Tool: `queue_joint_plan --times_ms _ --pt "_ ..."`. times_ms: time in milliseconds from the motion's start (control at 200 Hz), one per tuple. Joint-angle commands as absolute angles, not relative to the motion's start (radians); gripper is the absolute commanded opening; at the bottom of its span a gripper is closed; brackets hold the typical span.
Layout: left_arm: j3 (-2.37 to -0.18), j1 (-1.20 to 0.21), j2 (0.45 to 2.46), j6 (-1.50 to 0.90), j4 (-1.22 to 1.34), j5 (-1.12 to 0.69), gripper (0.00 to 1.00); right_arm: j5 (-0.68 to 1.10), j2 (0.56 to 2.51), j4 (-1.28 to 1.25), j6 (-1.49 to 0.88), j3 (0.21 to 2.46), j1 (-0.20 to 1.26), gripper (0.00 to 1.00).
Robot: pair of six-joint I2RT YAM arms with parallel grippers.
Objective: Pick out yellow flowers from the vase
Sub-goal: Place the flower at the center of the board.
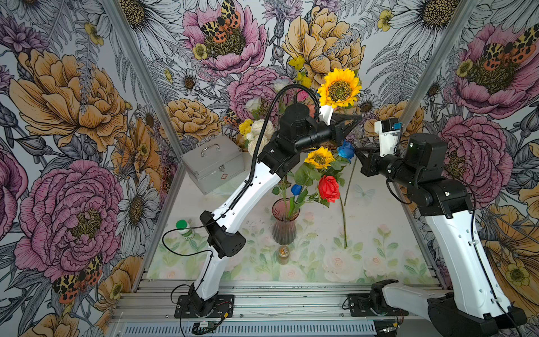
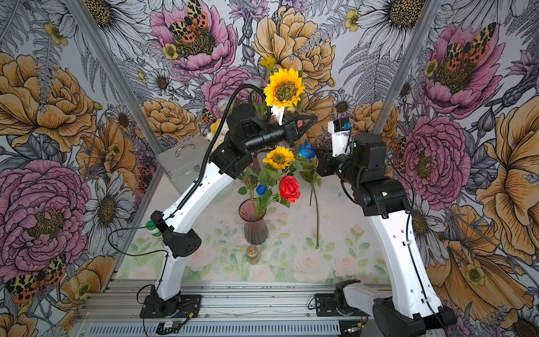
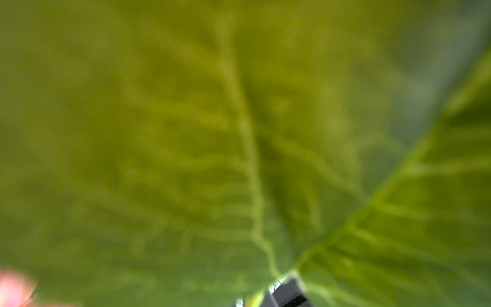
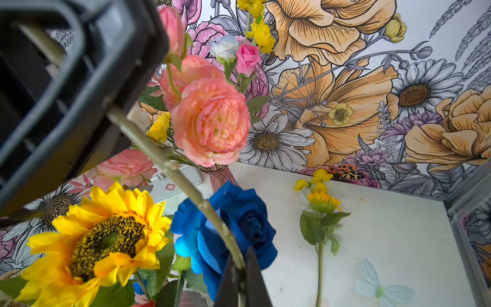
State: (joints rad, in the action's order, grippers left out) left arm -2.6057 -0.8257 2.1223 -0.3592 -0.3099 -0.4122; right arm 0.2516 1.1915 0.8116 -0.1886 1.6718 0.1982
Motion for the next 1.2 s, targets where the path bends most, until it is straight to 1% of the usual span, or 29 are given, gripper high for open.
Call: queue_joint_plan --times_ms 0,30,55,85,115,165,285,425,490,580,630,816,861,891,991,1131,1151,1196 --pt "-2.603 -0.828 2.132 -0.337 -0.327 -0.439 0.00 0.189 1.173 0.772 -0.210 1.664 0.187 0.00" --pt "-2.603 -0.828 2.132 -0.336 -0.327 -0.440 0.00 0.187 1.172 0.772 -0.210 1.664 0.186 0.00" --pt "-2.604 -0.827 2.132 -0.335 -0.327 -0.442 0.05 0.189 1.170 0.773 -0.209 1.662 0.188 0.00" --pt "-2.603 -0.827 2.131 -0.334 -0.327 -0.445 0.14 0.187 1.170 0.772 -0.208 1.662 0.188 0.00" --pt "-2.604 -0.826 2.132 -0.332 -0.327 -0.447 0.21 0.183 1.169 0.772 -0.208 1.660 0.188 0.00" --pt "-2.604 -0.827 2.131 -0.332 -0.327 -0.449 0.39 0.180 1.165 0.773 -0.207 1.659 0.189 0.00" --pt "-2.604 -0.827 2.130 -0.328 -0.328 -0.451 0.63 0.168 1.157 0.773 -0.206 1.656 0.187 0.00" --pt "-2.604 -0.825 2.119 -0.316 -0.351 -0.456 0.65 0.141 1.146 0.773 -0.207 1.649 0.188 0.00" --pt "-2.600 -0.825 2.110 -0.301 -0.371 -0.462 0.73 0.113 1.139 0.775 -0.211 1.640 0.187 0.00" --pt "-2.603 -0.825 2.100 -0.267 -0.421 -0.460 0.77 0.066 1.129 0.777 -0.215 1.620 0.188 0.00" --pt "-2.605 -0.825 2.091 -0.242 -0.457 -0.451 0.82 0.039 1.125 0.778 -0.219 1.608 0.186 0.00" --pt "-2.592 -0.825 2.033 -0.142 -0.590 -0.372 0.84 -0.016 1.128 0.790 -0.249 1.573 0.166 0.00" --pt "-2.573 -0.826 2.009 -0.117 -0.612 -0.345 0.88 -0.029 1.133 0.797 -0.253 1.567 0.158 0.00" --pt "-2.551 -0.829 1.993 -0.102 -0.618 -0.328 0.94 -0.042 1.140 0.803 -0.257 1.563 0.154 0.00" --pt "-2.473 -0.839 1.913 -0.047 -0.627 -0.276 0.98 -0.074 1.164 0.818 -0.266 1.550 0.137 0.00" --pt "-2.408 -0.857 1.829 0.019 -0.651 -0.210 0.99 -0.084 1.204 0.824 -0.274 1.518 0.114 0.00" --pt "-2.400 -0.859 1.787 0.025 -0.653 -0.202 0.99 -0.085 1.212 0.824 -0.273 1.513 0.112 0.00" --pt "-2.382 -0.862 1.756 0.039 -0.657 -0.189 0.99 -0.091 1.230 0.822 -0.274 1.502 0.108 0.00"
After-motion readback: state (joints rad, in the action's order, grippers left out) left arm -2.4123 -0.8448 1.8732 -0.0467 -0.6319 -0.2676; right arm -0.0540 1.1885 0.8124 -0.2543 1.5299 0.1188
